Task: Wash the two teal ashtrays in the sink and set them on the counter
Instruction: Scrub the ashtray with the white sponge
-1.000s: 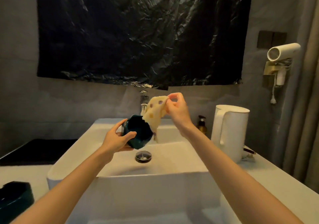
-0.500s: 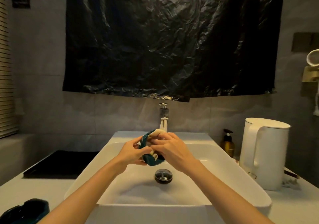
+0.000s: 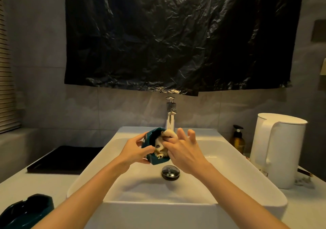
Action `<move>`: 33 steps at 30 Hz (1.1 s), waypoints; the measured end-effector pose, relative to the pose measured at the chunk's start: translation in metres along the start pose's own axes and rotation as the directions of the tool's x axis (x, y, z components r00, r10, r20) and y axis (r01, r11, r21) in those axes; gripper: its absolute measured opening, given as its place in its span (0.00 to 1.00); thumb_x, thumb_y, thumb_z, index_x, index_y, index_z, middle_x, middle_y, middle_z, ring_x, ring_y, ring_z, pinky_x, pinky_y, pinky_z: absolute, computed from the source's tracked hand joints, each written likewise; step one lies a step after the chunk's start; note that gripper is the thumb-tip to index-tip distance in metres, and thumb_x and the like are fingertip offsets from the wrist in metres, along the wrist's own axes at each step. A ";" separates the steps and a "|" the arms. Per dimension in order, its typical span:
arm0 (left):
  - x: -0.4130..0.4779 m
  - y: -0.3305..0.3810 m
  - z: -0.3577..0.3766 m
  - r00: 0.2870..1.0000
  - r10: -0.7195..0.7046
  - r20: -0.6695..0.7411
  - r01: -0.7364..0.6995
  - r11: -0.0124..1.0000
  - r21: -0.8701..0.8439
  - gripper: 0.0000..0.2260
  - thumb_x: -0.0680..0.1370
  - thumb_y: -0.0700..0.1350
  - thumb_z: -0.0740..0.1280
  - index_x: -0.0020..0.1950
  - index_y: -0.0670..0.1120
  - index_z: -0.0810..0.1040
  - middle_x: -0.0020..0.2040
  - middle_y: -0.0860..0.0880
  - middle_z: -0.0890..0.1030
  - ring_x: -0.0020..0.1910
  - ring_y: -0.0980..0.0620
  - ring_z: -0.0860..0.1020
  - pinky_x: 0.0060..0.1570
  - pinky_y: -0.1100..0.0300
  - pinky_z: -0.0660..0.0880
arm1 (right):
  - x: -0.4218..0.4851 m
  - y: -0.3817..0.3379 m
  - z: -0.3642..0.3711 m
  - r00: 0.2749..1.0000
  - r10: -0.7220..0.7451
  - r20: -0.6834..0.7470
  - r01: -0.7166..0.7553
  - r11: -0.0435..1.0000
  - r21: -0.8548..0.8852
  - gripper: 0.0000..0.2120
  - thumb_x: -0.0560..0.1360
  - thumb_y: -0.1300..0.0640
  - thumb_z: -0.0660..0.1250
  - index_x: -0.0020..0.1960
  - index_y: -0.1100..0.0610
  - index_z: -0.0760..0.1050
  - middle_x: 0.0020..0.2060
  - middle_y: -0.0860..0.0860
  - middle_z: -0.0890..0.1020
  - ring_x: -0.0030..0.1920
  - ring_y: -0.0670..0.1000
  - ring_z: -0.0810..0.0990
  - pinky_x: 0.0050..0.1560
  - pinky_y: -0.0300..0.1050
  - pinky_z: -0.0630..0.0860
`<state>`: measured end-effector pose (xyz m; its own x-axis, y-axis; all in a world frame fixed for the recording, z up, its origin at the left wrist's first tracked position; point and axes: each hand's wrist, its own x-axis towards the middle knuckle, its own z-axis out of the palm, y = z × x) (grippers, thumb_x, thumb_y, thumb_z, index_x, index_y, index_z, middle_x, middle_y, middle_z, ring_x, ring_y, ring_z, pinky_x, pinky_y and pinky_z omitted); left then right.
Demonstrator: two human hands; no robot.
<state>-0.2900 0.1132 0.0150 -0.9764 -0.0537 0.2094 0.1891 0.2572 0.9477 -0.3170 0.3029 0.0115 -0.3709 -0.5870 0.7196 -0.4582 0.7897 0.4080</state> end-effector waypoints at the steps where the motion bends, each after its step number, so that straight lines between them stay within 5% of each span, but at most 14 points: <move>1: 0.000 0.000 0.000 1.000 0.004 0.003 -0.004 1.000 0.000 0.24 0.73 0.36 0.70 0.67 0.51 0.71 0.55 0.46 0.78 0.48 0.48 0.80 0.36 0.56 0.81 | -0.002 -0.001 -0.001 0.999 0.008 0.040 -0.009 0.999 0.037 0.13 0.74 0.50 0.55 0.49 0.44 0.79 0.51 0.39 0.83 0.52 0.49 0.66 0.47 0.51 0.57; 5: -0.002 0.000 0.002 0.998 0.022 0.054 -0.025 0.998 0.052 0.26 0.73 0.37 0.71 0.68 0.52 0.70 0.61 0.45 0.76 0.53 0.44 0.79 0.41 0.52 0.82 | -0.001 -0.005 -0.001 0.989 0.018 0.145 -0.039 0.989 0.144 0.23 0.76 0.49 0.47 0.65 0.41 0.71 0.62 0.40 0.77 0.58 0.48 0.62 0.54 0.53 0.55; 11: -0.004 0.001 0.001 0.996 0.005 0.091 -0.012 0.997 0.076 0.28 0.74 0.39 0.70 0.71 0.51 0.67 0.65 0.46 0.73 0.54 0.44 0.78 0.42 0.54 0.81 | -0.002 -0.003 0.005 0.977 -0.181 0.115 0.170 0.980 0.100 0.20 0.78 0.50 0.49 0.66 0.40 0.71 0.64 0.41 0.77 0.75 0.57 0.55 0.67 0.61 0.50; 16: -0.006 0.003 -0.002 0.998 0.026 0.055 -0.028 0.998 0.047 0.29 0.73 0.38 0.71 0.72 0.50 0.67 0.64 0.45 0.73 0.56 0.45 0.78 0.43 0.53 0.82 | 0.002 -0.007 -0.001 0.985 -0.102 0.136 0.098 0.995 0.033 0.20 0.76 0.48 0.51 0.65 0.42 0.72 0.64 0.44 0.77 0.76 0.59 0.55 0.69 0.68 0.50; 20: -0.006 0.003 -0.002 0.997 0.061 -0.035 -0.061 0.998 0.004 0.28 0.72 0.37 0.71 0.70 0.50 0.69 0.58 0.46 0.76 0.53 0.46 0.78 0.39 0.54 0.82 | 0.006 -0.009 -0.004 0.988 0.000 0.156 -0.002 1.000 0.011 0.23 0.74 0.47 0.51 0.63 0.47 0.76 0.60 0.47 0.81 0.75 0.58 0.61 0.69 0.69 0.49; 26: -0.005 0.003 -0.002 0.985 0.058 -0.163 -0.063 0.998 -0.023 0.28 0.73 0.36 0.71 0.71 0.49 0.68 0.60 0.46 0.74 0.52 0.49 0.75 0.36 0.59 0.79 | 0.003 -0.008 -0.004 0.992 -0.047 0.113 0.046 0.999 0.010 0.20 0.75 0.49 0.51 0.48 0.49 0.82 0.47 0.47 0.85 0.68 0.56 0.73 0.70 0.66 0.48; 33: -0.006 0.003 -0.002 0.985 0.063 -0.160 -0.065 0.998 -0.005 0.30 0.72 0.35 0.72 0.71 0.49 0.68 0.63 0.46 0.73 0.54 0.49 0.73 0.37 0.58 0.79 | -0.002 -0.008 -0.006 0.981 -0.133 0.143 0.111 0.982 0.152 0.18 0.79 0.49 0.51 0.44 0.47 0.80 0.44 0.44 0.85 0.69 0.52 0.71 0.70 0.59 0.46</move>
<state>-0.2833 0.1123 0.0170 -0.9330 -0.1914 0.3048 0.2527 0.2549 0.9334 -0.3073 0.2987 0.0098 -0.4185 -0.7059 0.5714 -0.6138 0.6836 0.3949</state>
